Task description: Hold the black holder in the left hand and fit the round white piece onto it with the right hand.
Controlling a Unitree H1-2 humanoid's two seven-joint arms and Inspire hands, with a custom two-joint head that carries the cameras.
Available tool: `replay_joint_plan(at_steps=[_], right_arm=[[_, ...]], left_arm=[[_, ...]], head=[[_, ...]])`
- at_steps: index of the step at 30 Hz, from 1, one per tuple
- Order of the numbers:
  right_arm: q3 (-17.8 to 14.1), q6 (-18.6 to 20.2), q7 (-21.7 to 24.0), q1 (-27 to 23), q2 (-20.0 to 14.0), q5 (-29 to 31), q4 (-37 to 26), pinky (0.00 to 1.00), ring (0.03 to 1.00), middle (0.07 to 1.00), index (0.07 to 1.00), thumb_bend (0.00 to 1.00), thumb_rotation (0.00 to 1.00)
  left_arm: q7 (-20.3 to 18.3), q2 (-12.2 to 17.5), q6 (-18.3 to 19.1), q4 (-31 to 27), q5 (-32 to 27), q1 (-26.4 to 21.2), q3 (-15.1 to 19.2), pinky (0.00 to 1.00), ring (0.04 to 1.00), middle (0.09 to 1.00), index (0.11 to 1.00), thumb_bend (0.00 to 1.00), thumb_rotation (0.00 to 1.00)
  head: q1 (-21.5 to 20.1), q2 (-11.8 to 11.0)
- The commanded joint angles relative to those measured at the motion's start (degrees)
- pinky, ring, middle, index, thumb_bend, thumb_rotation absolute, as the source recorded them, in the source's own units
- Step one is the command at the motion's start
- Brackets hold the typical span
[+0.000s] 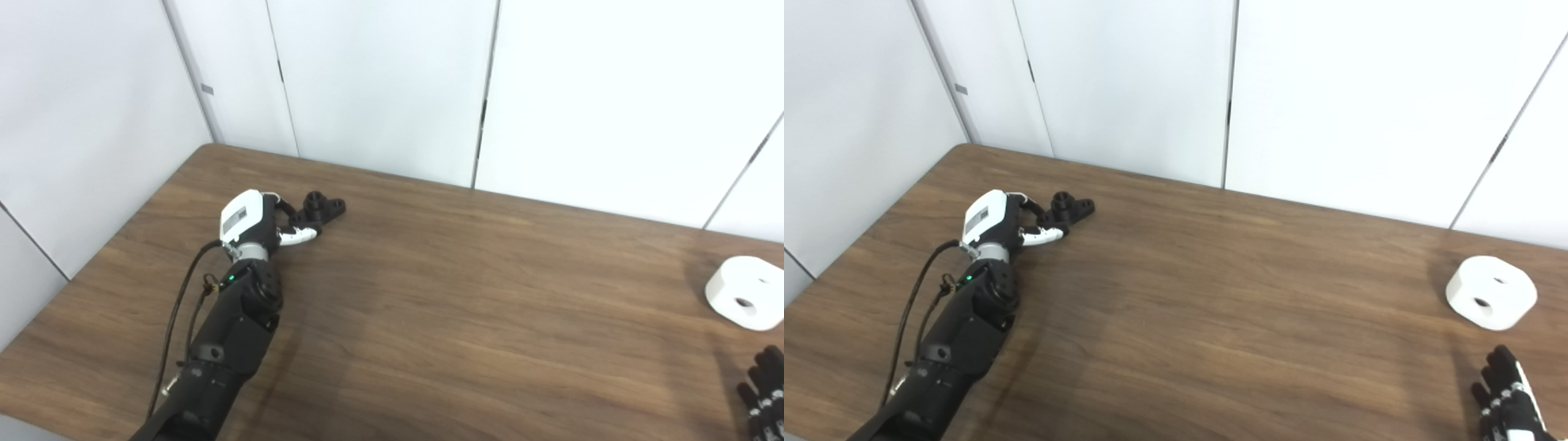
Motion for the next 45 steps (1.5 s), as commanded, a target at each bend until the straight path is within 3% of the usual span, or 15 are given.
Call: replay_joint_plan(at_steps=[1,15,29,37,45], right_arm=[[0.00,0.16,-0.11,0.22,-0.18,-0.33,-1.42,0.99,1.000,0.987,0.960,0.61,0.85],[-0.23,-0.05,-0.16,0.18,-0.17,-0.34,-1.12,0.98,1.000,0.985,0.959,0.63,0.84],[-0.26,-0.09,-0.15,0.21,-0.29,-0.40,-1.29,0.98,1.000,0.988,0.961,0.62,0.86],[-0.14,0.18,-0.38,0.09,0.12,-0.24,-1.49,0.98,1.000,0.980,0.957,0.61,0.84],[0.25,1.15,-0.92,0.03,0.45,-0.92,-2.31,0.99,1.000,0.980,0.962,0.62,0.84]], left_arm=[[1.19,1.01,-0.10,-1.00,-0.03,-2.37,0.13,0.97,0.893,0.796,0.491,0.54,0.08],[4.54,1.08,-2.22,0.61,-1.79,-2.12,-0.91,0.92,0.863,0.754,0.480,0.52,0.05],[3.54,1.61,-2.36,0.04,-2.84,-1.61,-1.83,0.91,0.852,0.756,0.481,0.52,0.05],[1.28,1.31,-1.55,-4.76,-4.39,0.20,-2.30,0.91,0.867,0.761,0.482,0.52,0.05],[-3.38,1.99,-1.42,-12.64,-3.06,4.48,-5.45,0.88,0.846,0.770,0.483,0.52,0.05]], head=[[0.04,0.02],[-0.16,0.28],[-0.26,0.57],[-0.64,0.90],[-0.95,1.10]])
